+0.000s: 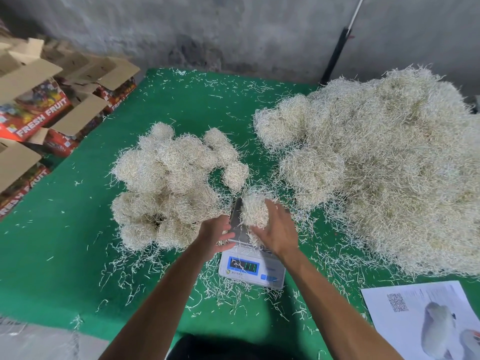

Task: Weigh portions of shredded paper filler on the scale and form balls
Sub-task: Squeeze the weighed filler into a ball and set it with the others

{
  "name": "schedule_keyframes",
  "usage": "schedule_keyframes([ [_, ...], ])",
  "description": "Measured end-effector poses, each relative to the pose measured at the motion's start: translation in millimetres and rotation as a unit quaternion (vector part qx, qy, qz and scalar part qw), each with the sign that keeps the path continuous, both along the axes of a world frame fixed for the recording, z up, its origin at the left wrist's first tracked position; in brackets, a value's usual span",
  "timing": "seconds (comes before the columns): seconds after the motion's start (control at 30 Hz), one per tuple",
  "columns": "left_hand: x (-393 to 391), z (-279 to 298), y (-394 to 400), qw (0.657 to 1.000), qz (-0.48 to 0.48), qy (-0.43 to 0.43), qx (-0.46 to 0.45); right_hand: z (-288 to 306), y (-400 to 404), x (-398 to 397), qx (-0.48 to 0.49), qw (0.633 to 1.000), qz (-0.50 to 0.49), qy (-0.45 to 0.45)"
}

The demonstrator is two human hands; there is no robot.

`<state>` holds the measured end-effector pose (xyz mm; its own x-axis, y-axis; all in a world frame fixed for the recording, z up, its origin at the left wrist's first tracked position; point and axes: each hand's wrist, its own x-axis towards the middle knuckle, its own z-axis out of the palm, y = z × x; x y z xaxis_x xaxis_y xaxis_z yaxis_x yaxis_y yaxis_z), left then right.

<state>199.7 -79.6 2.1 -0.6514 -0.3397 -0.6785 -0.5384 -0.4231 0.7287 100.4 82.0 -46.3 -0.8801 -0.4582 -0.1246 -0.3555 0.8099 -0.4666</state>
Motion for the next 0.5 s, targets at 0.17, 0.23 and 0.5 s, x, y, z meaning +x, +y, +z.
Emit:
schedule_keyframes([
  [0.17, -4.8, 18.6, 5.5, 0.997, -0.006, 0.045, 0.061, 15.6, -9.3, 5.1, -0.104, 0.993, 0.046, 0.026],
  [0.23, -8.7, 26.4, 7.0, 0.994, 0.001, 0.058, 0.092, 28.8, -18.9, 10.9, -0.119, 0.985, 0.118, 0.034],
  [0.5, -26.9, 12.3, -8.0, 0.994, 0.089, 0.068, -0.013, 66.8, -33.2, 35.1, -0.354, 0.928, 0.005, -0.116],
])
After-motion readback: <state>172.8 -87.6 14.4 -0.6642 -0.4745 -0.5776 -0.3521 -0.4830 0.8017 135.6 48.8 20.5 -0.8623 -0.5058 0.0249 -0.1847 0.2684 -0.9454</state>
